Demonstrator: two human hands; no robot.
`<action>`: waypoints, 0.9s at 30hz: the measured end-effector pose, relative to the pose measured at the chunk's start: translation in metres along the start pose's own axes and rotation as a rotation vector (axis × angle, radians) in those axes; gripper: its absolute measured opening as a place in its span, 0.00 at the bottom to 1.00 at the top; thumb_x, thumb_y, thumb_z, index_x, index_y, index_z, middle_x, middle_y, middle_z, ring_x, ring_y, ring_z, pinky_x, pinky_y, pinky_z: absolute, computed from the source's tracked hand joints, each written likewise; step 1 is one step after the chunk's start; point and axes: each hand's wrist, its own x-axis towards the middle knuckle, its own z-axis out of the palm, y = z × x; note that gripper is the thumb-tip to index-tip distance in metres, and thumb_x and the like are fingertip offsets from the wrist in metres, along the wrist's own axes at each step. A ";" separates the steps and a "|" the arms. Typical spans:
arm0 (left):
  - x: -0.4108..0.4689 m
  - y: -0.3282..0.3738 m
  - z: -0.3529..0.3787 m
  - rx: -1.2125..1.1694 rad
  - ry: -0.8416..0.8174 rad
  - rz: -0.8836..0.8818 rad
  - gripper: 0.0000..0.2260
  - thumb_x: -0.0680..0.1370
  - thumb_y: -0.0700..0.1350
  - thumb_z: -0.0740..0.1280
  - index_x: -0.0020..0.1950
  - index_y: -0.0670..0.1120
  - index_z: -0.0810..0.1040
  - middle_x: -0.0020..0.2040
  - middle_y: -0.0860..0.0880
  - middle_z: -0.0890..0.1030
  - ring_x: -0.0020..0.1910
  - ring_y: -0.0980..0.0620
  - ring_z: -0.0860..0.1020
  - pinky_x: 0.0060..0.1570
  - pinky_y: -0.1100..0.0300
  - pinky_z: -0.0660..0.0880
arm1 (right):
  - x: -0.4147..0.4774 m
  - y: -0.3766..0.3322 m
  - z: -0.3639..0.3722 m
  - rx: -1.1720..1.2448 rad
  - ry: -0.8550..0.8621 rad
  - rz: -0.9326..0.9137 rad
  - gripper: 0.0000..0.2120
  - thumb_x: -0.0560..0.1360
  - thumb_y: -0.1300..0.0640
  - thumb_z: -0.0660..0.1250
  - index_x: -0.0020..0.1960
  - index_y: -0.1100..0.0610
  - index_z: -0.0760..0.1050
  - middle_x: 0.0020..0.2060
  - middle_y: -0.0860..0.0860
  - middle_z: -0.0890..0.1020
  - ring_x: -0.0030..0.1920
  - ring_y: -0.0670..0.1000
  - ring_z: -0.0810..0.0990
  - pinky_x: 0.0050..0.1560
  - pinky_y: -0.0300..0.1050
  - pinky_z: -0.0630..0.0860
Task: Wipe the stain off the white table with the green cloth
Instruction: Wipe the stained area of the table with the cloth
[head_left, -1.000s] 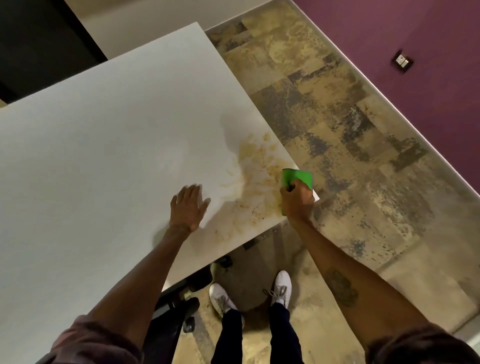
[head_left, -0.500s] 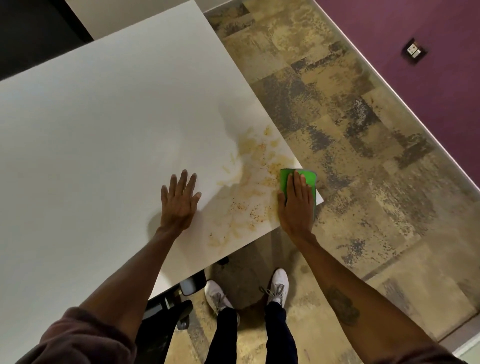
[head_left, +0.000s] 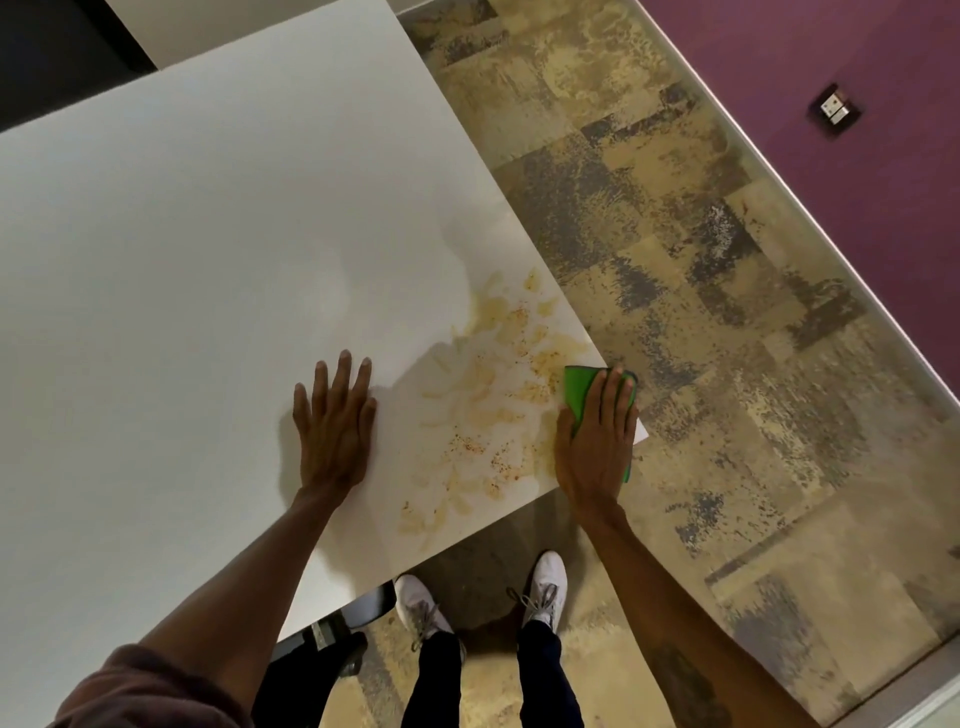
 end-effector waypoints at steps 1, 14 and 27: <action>0.000 0.000 0.000 -0.005 0.001 -0.001 0.26 0.85 0.57 0.42 0.84 0.55 0.51 0.85 0.51 0.49 0.84 0.45 0.46 0.81 0.40 0.45 | 0.001 0.001 0.000 0.030 0.007 -0.009 0.31 0.82 0.47 0.46 0.80 0.62 0.49 0.80 0.58 0.52 0.81 0.56 0.47 0.80 0.58 0.52; -0.001 0.004 -0.005 -0.016 0.026 -0.095 0.27 0.85 0.55 0.43 0.84 0.51 0.51 0.85 0.50 0.49 0.84 0.45 0.45 0.80 0.37 0.41 | 0.064 -0.036 0.004 0.247 0.025 -0.162 0.24 0.85 0.57 0.53 0.79 0.64 0.54 0.79 0.60 0.57 0.81 0.59 0.51 0.81 0.55 0.49; 0.004 0.001 -0.001 0.000 0.055 -0.106 0.26 0.85 0.54 0.42 0.83 0.49 0.55 0.84 0.49 0.52 0.84 0.42 0.47 0.79 0.34 0.46 | 0.197 -0.102 0.016 0.136 -0.094 -0.572 0.24 0.85 0.51 0.52 0.78 0.58 0.60 0.78 0.55 0.63 0.80 0.55 0.55 0.81 0.56 0.45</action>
